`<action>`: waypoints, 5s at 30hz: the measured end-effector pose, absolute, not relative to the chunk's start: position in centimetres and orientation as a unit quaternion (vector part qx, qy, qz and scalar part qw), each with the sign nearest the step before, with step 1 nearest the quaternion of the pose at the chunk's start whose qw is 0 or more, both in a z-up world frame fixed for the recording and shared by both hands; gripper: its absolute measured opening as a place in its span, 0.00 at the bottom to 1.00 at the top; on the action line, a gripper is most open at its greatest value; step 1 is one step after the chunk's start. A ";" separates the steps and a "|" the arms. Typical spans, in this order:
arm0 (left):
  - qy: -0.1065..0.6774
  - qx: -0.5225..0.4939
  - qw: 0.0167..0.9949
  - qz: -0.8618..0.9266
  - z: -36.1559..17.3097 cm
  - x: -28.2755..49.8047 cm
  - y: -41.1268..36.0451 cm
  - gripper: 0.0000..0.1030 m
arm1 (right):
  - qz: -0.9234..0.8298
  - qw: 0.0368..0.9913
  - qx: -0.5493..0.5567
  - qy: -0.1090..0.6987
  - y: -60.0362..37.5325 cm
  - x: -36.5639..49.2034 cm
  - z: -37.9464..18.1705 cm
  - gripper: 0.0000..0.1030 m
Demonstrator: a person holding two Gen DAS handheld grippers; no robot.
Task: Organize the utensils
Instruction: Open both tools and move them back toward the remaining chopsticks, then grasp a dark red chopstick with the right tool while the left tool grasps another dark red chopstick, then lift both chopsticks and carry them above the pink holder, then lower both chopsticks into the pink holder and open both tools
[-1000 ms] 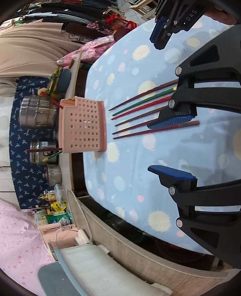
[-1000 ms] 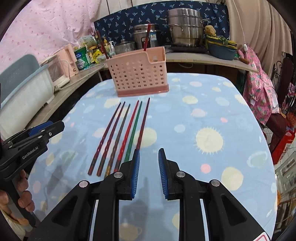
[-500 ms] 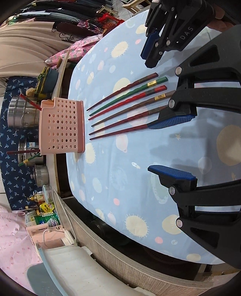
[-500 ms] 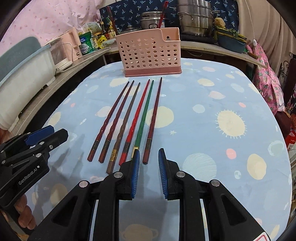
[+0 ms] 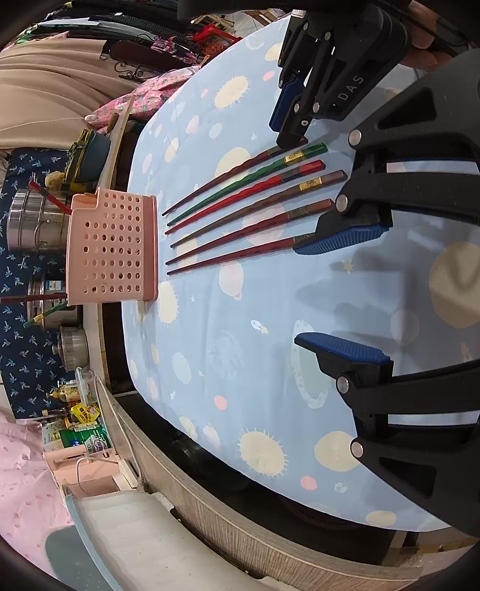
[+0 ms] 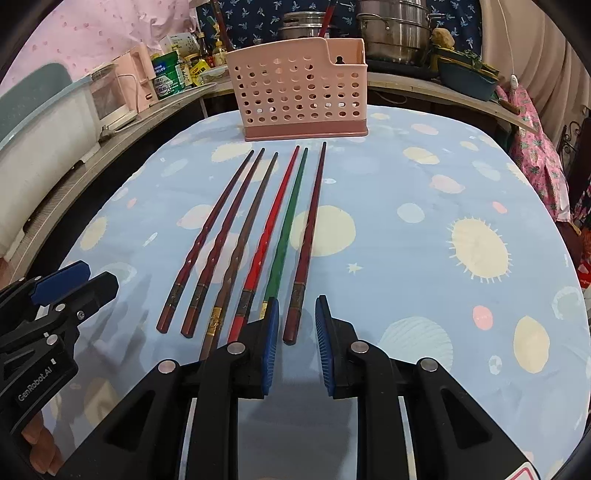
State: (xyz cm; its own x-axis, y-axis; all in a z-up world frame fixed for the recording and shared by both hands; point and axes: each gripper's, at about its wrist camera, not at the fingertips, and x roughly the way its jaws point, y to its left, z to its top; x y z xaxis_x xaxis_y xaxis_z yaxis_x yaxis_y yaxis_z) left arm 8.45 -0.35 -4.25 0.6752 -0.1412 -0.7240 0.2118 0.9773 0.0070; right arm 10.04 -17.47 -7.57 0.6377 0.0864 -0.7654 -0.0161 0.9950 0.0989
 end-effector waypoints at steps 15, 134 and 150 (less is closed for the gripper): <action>0.396 0.043 0.912 -0.100 -4.5 8.7 -0.4 0.53 | 0.025 0.901 0.036 0.432 -17.5 10.5 -8.4 0.12; 0.146 -0.038 0.981 -0.118 19.6 31.0 -3.9 0.07 | 0.035 0.986 0.091 0.133 -22.5 28.7 18.0 0.07; 0.211 -0.023 0.971 -0.109 10.6 22.5 -1.2 0.56 | 0.028 0.972 0.093 0.213 -22.8 20.1 9.5 0.22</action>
